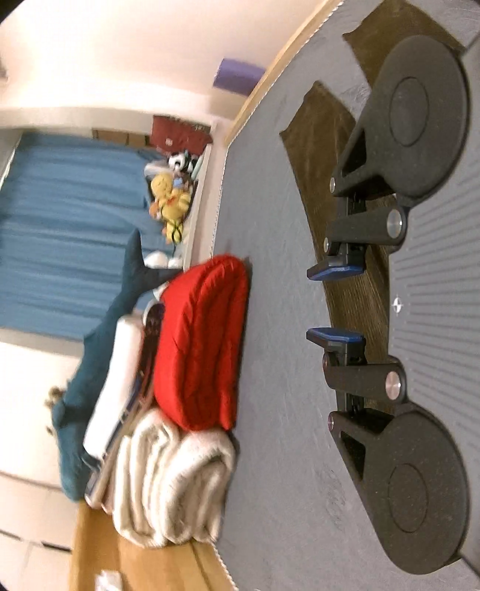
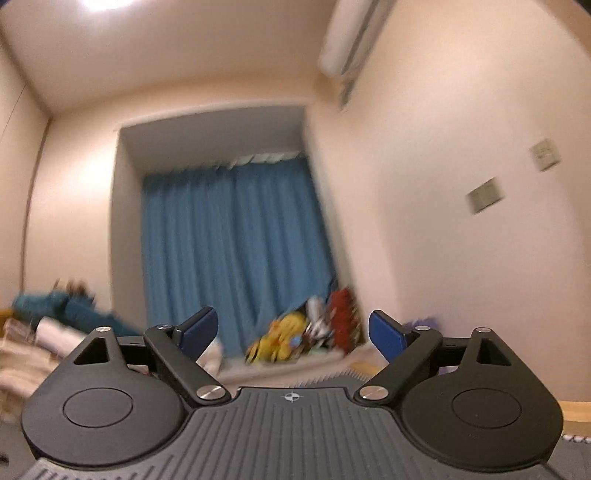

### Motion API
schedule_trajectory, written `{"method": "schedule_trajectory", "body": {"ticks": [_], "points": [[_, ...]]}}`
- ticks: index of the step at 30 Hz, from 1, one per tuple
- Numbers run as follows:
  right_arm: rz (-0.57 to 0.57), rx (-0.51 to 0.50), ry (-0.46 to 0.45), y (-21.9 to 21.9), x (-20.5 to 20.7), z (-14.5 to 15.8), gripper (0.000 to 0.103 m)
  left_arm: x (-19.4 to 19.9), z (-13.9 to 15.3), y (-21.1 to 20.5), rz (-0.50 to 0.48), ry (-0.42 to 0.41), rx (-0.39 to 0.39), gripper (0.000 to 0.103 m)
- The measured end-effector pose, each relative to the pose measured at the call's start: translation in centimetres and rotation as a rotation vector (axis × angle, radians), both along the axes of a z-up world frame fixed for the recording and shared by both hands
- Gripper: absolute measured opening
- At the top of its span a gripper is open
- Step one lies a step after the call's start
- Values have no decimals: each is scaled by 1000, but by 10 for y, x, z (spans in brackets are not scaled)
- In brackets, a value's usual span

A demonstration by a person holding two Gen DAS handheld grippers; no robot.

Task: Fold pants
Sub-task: 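Move both open grippers over the pants toward the grey striped waistband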

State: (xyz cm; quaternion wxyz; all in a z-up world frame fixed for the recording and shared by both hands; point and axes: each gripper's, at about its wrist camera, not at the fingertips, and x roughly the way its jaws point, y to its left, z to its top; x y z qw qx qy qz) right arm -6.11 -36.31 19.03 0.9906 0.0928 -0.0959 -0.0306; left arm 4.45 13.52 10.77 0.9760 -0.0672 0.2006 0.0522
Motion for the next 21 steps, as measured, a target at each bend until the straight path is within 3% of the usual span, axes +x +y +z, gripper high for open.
{"method": "schedule_trajectory", "body": {"ticks": [4, 9, 12, 15, 21], "points": [[146, -1, 226, 40, 55, -25, 90, 6, -9, 27, 93, 76, -31, 31], [304, -38, 502, 102, 123, -96, 89, 2, -25, 82, 211, 155, -170, 30], [358, -67, 611, 135, 142, -136, 86, 0, -33, 104, 259, 189, -172, 28], [388, -106, 676, 166, 152, -154, 82, -2, -39, 120, 288, 208, -183, 28], [452, -99, 713, 190, 171, -160, 48, 23, -50, 136, 350, 247, -225, 28]]}}
